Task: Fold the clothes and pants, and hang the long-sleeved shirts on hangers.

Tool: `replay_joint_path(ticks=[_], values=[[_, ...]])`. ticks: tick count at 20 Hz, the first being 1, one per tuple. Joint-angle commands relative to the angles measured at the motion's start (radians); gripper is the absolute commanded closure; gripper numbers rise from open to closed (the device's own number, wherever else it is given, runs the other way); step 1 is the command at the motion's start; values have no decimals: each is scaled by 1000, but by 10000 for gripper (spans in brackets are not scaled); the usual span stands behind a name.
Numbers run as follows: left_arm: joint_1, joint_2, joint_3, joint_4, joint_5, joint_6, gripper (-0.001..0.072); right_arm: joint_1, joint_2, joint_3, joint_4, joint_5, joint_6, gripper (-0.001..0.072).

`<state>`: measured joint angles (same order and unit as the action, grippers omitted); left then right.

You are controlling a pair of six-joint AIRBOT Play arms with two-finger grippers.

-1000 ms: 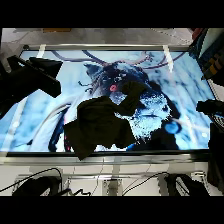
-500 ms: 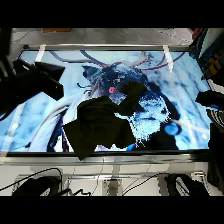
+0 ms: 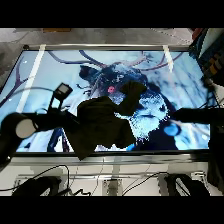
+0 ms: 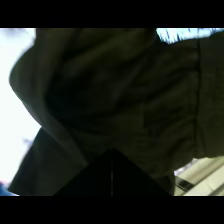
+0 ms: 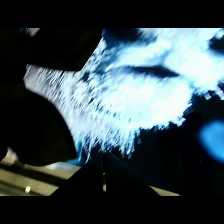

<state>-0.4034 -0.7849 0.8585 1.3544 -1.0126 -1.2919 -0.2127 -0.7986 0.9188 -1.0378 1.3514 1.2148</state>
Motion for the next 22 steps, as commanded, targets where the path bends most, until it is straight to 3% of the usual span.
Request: replay_joint_path(ticks=[1, 2, 4, 5, 7, 9, 11, 15, 22], values=[[0, 77, -179, -80, 155, -136, 689, 174, -11, -172, 159, 58, -124, 673], [0, 105, -207, -76, 206, -200, 689, 248, -13, -233, 193, -13, -129, 638], [7, 157, -250, -47, 278, -312, 689, 391, -13, -338, 243, -209, -92, 246], [19, 176, -260, -27, 280, -352, 689, 457, -14, -375, 255, -300, -32, 214], [56, 209, -267, 19, 275, -399, 688, 577, -48, -409, 254, -416, 118, 214], [97, 232, -267, 30, 276, -399, 688, 663, -131, -402, 286, -457, 173, 178], [128, 237, -267, 29, 276, -399, 688, 706, -233, -393, 374, -471, 172, 143], [136, 236, -267, 30, 276, -399, 688, 750, -444, -338, 531, -472, 158, 144], [137, 236, -267, 34, 276, -398, 688, 809, -606, -176, 537, -484, 127, 145]])
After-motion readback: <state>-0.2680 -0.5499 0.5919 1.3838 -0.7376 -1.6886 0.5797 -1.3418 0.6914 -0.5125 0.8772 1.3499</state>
